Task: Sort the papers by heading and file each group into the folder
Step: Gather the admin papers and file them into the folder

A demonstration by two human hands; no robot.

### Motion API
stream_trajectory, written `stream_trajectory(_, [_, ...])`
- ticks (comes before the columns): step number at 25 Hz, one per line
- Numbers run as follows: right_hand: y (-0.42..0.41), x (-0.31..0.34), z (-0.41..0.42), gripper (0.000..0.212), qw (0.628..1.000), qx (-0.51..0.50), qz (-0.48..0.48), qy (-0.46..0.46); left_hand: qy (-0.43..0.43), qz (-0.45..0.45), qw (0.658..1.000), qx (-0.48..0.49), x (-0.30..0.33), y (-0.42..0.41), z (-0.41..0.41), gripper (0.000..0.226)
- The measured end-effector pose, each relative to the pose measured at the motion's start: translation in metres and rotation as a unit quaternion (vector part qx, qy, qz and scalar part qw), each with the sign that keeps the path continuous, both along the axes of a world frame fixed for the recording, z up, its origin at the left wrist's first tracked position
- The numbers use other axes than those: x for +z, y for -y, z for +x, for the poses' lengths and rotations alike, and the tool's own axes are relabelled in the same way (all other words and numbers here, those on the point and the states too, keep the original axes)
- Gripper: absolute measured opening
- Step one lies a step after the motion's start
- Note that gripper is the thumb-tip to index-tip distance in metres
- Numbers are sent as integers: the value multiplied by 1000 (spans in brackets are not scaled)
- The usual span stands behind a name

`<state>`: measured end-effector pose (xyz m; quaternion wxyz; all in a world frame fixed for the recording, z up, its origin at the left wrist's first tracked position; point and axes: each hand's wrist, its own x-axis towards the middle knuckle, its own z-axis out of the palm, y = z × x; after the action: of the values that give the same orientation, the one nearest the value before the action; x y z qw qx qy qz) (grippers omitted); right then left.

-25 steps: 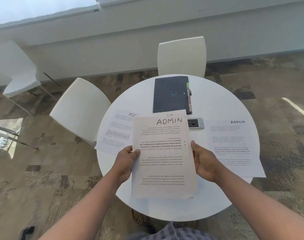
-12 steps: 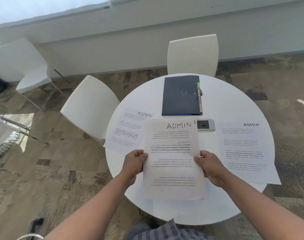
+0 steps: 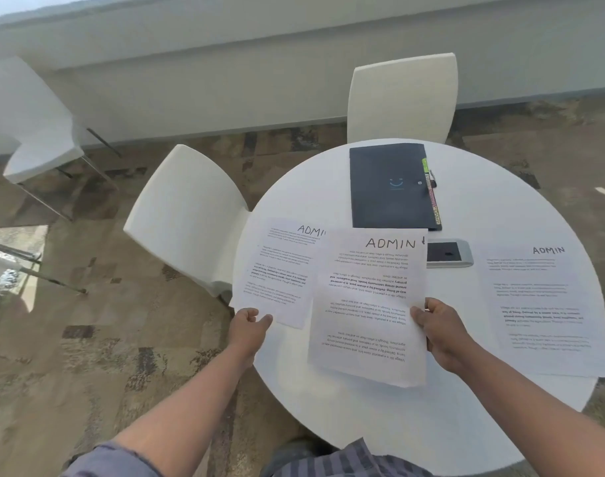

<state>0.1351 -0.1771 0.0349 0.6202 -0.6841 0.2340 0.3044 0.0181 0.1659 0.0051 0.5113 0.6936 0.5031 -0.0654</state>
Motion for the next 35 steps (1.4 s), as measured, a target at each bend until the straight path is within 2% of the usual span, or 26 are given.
stream_trajectory(4, [-51, 3, 4, 17, 1000, -22, -17, -4, -10, 55, 998, -29, -9, -67, 23, 69])
stream_trajectory(8, [-71, 7, -3, 16, 998, -52, -36, -11, -5, -20, 1000, -1, -25, -108, 50, 77])
stream_trajectory(11, [-73, 12, -8, 17, 996, -80, -41, -10, -12, -40, 999, -3, -40, -120, 61, 55])
stream_trajectory(16, [-79, 17, -6, 17, 994, -97, -49, -10, -71, 33, 995, -63, -44, -135, 66, 33])
stream_trajectory(19, [-85, 12, -4, 18, 994, -87, -59, -15, -110, 28, 989, -92, -50, -151, 60, 24])
stream_trajectory(21, [-89, 10, -2, 17, 995, -76, -64, -16, -128, -7, 986, -106, -48, -160, 56, 21])
stream_trajectory(24, [-89, 9, 1, 17, 995, -63, -76, -12, -94, -64, 989, -98, -41, -165, 54, 17])
stream_trajectory(26, [-83, 7, 3, 17, 995, -53, -84, -9, -44, -59, 993, -96, -29, -159, 56, 15])
stream_trajectory(28, [-75, 5, 4, 17, 995, -47, -90, -5, 9, -23, 994, -105, -9, -149, 61, 17])
stream_trajectory(32, [-50, -4, 5, 16, 996, -42, -84, 4, 65, 116, 982, -136, 33, -123, 68, 24])
stream_trajectory(35, [-21, -8, 6, 17, 997, -33, -64, 8, 100, 155, 978, -96, 67, -96, 69, 22])
